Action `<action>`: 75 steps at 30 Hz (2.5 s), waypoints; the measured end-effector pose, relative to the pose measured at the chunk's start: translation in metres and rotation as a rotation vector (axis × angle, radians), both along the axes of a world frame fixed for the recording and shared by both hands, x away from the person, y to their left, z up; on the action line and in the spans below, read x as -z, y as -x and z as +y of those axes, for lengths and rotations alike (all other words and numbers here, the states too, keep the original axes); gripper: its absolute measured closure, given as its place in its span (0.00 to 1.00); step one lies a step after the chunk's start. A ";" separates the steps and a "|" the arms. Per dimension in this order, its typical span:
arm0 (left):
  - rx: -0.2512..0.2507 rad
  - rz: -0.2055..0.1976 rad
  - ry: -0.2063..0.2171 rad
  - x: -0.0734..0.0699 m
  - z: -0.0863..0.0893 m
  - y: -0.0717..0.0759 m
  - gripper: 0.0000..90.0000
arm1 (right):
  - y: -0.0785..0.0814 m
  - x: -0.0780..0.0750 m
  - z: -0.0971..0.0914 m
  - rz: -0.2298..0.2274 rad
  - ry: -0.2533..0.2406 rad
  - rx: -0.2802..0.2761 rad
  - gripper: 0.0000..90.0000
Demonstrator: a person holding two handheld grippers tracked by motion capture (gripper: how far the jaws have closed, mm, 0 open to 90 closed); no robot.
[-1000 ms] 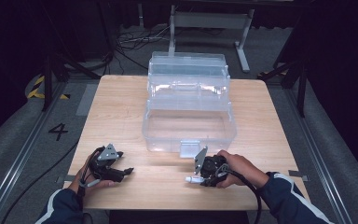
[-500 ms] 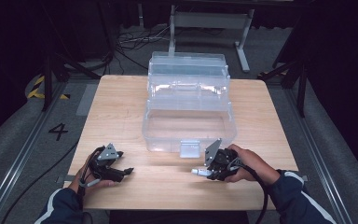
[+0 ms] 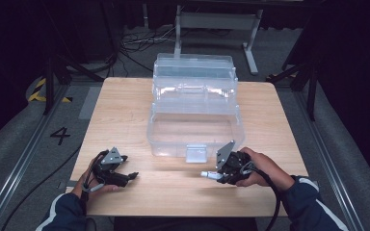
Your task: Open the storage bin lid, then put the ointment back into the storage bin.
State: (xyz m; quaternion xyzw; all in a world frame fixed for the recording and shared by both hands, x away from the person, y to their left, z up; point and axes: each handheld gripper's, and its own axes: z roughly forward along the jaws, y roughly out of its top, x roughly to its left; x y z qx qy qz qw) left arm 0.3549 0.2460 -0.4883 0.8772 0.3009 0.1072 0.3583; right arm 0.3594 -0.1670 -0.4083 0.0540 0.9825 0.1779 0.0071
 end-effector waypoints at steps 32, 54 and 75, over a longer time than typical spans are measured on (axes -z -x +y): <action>-0.001 0.001 0.001 0.000 0.000 0.000 0.24 | -0.001 -0.090 -0.018 -0.187 -0.029 0.021 0.79; -0.001 0.000 -0.003 0.000 0.000 -0.001 0.23 | -0.045 -0.130 -0.015 -0.225 0.028 0.051 0.79; -0.005 0.001 -0.002 0.000 0.000 0.000 0.23 | -0.086 -0.134 0.017 -0.200 0.074 0.045 0.79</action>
